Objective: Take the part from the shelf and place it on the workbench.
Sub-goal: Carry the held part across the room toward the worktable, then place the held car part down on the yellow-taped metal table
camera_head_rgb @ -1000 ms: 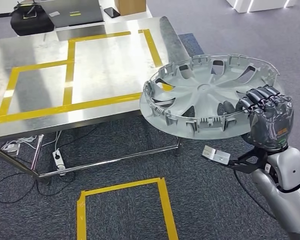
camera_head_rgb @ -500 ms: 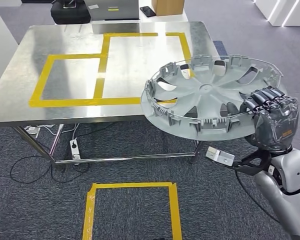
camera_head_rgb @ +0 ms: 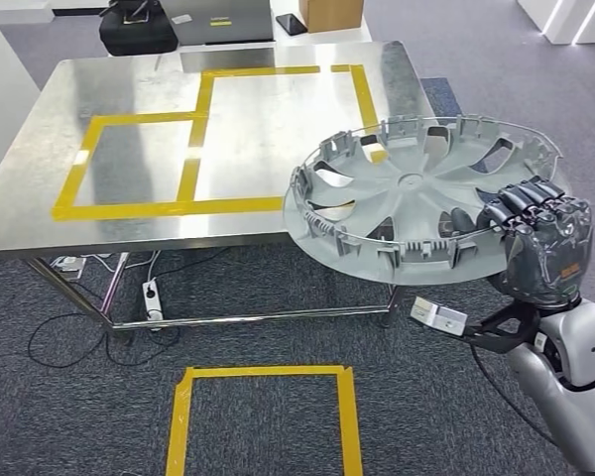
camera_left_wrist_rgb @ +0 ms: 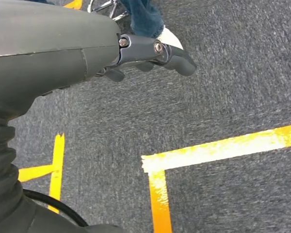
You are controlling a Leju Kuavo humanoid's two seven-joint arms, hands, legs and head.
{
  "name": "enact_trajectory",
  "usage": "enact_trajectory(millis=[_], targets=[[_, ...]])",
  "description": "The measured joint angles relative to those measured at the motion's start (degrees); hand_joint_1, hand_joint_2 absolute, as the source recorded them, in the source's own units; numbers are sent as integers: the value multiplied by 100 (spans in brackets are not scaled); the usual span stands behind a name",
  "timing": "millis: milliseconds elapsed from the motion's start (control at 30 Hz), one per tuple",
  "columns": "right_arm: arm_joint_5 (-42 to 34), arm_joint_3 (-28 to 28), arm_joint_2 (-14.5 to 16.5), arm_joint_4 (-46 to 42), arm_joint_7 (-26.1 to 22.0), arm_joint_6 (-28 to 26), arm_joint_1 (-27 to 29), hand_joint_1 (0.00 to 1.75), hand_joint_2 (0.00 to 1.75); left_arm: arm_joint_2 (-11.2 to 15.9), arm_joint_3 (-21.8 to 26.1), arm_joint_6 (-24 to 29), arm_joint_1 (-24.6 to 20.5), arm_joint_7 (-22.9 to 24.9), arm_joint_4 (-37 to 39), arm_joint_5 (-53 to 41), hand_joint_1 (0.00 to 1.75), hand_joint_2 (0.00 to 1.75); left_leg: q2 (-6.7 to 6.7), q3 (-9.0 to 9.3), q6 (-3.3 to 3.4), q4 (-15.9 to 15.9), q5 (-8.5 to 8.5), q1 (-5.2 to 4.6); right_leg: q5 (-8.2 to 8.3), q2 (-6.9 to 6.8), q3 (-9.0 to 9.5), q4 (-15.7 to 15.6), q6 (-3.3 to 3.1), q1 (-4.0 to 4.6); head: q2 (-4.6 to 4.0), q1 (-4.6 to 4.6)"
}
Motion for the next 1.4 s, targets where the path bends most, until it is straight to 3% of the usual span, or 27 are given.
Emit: enact_trajectory(millis=[67,100,267,333,400,433,467,533,567,600,633,767,833,900,933,967,1000,1067,1100,1133,1200,1267,1300,1333,1400], targets=[[-2,-2,-4,-1,-1,-5,9,175,175,10,0,-3,-1,-5,1,1,0,175,13,355,49,-757,353,-15,-53,-6,69,-2,29,8,-1,1],[-3,-4,-6,-2,-1,-13,12,175,175,14,-1,-5,-6,-8,1,1,0,175,21,486,72,-1031,414,-26,-73,-7,84,-5,53,15,-1,0],[-17,-9,-35,-27,-7,-37,29,175,175,19,0,-10,9,-13,2,4,0,175,19,648,193,-1310,332,-26,-167,-8,70,20,212,13,-1,9],[-38,-15,-59,-33,-7,-38,34,175,175,25,0,-19,5,-16,2,7,0,175,14,719,251,-1358,311,-9,-384,2,-237,550,235,14,-2,33],[-52,-17,-71,-33,-8,-38,41,175,175,33,0,-33,2,-17,3,9,0,175,13,770,287,-1359,255,-21,-594,7,-726,1308,244,16,-2,42],[-54,-15,-71,-33,-9,-38,52,175,175,32,0,-39,7,-18,5,9,0,175,11,811,292,-1358,218,-28,-565,7,-905,1512,246,16,-2,40],[-54,-13,-71,-33,-10,-38,63,175,175,32,0,-42,11,-20,7,9,0,175,6,864,292,-1358,173,-32,-424,7,-988,1518,244,17,-2,41],[-55,-13,-71,-33,-15,-39,86,175,175,31,0,-54,16,-34,11,11,0,175,-6,1010,277,-1359,56,-34,114,6,-852,930,227,18,-2,42],[-56,-13,-71,-33,-17,-40,90,175,175,32,1,-62,14,-46,11,13,0,175,-10,1065,256,-1358,-8,-43,296,5,-710,589,219,25,-2,38],[-57,-14,-72,-37,-21,-43,90,175,175,33,1,-68,10,-58,12,15,0,175,-13,1101,230,-1353,-66,-52,373,6,-562,287,201,33,-2,33],[-60,-15,-74,-42,-23,-45,92,175,175,35,2,-71,7,-69,13,17,0,175,-15,1121,202,-1358,-110,-60,351,9,-462,123,179,42,-2,25],[-69,-40,-87,-61,-28,-63,127,175,175,53,2,-55,-14,-96,12,16,0,175,-2,1234,82,-1337,-258,-67,129,19,-227,1,50,22,-1,-8],[-69,-53,-91,-74,-27,-64,146,175,175,60,2,-50,-24,-104,13,15,0,175,10,1023,8,-861,-412,-47,17,3,-58,-28,11,-6,-2,-45],[-69,-51,-92,-78,-28,-64,147,175,175,55,2,-50,-9,-104,14,13,0,175,14,470,-53,-52,-581,-14,-131,-4,103,-30,4,-10,-2,-68],[-70,-50,-92,-78,-30,-64,152,175,175,54,2,-50,8,-104,14,11,0,175,15,212,-67,237,-566,-2,-212,0,200,-30,10,-11,-2,-70],[-69,-48,-92,-79,-31,-64,156,175,175,54,2,-50,25,-103,15,9,0,175,15,31,-70,336,-418,4,-303,3,315,-31,18,-13,-2,-69],[-68,-47,-92,-79,-31,-64,161,175,175,54,2,-49,38,-103,15,7,0,175,15,-44,-61,202,-138,6,-394,5,446,-31,26,-16,-2,-71],[-61,-45,-92,-79,-32,-63,169,175,175,58,2,-41,50,-93,17,2,0,175,16,-2,-14,-362,494,-5,-580,4,699,-59,51,-22,-2,-68],[-57,-42,-92,-78,-33,-66,165,175,175,60,2,-34,54,-86,23,0,0,175,19,60,21,-552,682,-24,-651,7,799,-89,80,-21,-2,-74],[-55,-38,-92,-78,-36,-69,164,175,175,62,1,-22,60,-78,28,-5,0,175,30,119,64,-644,733,-46,-697,25,881,-135,117,-25,-2,-79],[-53,-25,-92,-78,-46,-73,154,175,175,68,0,11,67,-50,38,-15,0,175,49,214,153,-647,666,-99,-706,48,1008,-252,197,-34,-2,-94],[-46,-8,-92,-86,-63,-63,147,175,175,69,0,43,52,-25,39,-33,0,175,46,377,221,-855,549,-87,-720,37,1099,-356,251,-45,-2,-83],[-38,0,-92,-87,-70,-51,136,175,175,69,0,55,32,-22,39,-42,0,175,32,499,242,-1027,468,-64,-754,28,1056,-286,264,-42,-1,-65],[-25,14,-92,-84,-75,-33,129,175,175,69,0,61,13,-23,39,-48,0,175,17,631,266,-1210,383,-42,-827,26,897,-58,272,-39,-1,-41],[5,60,-83,-45,-86,17,119,175,175,66,0,68,-1,-26,40,-55,0,175,-6,808,298,-1415,260,-34,-1006,25,324,736,281,-32,-2,1]])
